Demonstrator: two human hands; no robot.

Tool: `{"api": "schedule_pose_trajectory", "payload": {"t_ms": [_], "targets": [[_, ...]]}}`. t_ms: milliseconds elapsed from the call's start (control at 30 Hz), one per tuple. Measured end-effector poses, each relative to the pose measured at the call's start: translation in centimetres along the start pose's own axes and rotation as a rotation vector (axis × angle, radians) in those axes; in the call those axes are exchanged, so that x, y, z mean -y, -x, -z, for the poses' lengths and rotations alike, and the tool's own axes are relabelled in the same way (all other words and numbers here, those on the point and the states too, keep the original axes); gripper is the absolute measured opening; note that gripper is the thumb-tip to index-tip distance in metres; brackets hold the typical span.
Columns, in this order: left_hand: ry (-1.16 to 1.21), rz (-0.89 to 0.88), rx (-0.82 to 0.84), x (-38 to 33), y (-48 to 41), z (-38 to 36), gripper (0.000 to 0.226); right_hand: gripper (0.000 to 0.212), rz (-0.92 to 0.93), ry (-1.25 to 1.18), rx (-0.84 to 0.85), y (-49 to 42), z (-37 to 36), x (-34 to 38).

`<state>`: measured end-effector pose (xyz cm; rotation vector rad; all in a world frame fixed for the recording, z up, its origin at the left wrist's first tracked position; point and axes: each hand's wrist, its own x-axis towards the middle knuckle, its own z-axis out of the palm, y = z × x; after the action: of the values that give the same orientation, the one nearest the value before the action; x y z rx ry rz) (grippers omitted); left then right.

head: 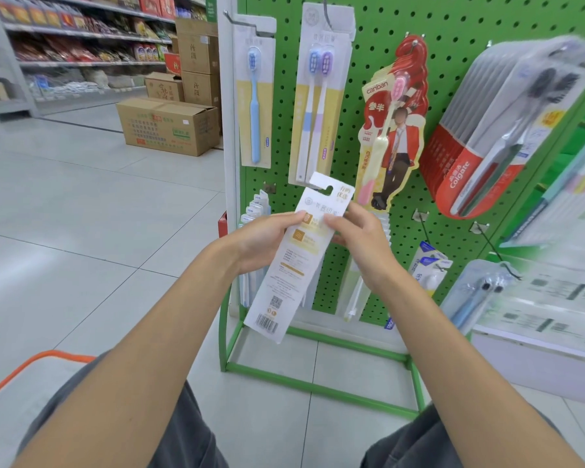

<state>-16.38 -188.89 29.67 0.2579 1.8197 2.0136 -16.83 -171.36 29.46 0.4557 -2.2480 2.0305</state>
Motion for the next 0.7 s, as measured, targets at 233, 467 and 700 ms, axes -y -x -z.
{"api": "schedule_pose_trajectory", "payload": {"t_ms": [233,467,700], "targets": [[-0.032,0.052,-0.091,0.4,-0.4,0.3,0.035,0.029,-0.064,-0.004,-0.107,-0.3,-0.3,-0.5],[0.043,-0.073,-0.202,0.4,-0.7,-0.2,0.035,0.038,0.028,0.264,0.062,0.4,-1.7,-1.0],[0.009,-0.096,-0.313,0.2,-0.6,-0.1,0.03,0.026,-0.065,0.164,0.077,0.5,-1.5,-1.0]]}}
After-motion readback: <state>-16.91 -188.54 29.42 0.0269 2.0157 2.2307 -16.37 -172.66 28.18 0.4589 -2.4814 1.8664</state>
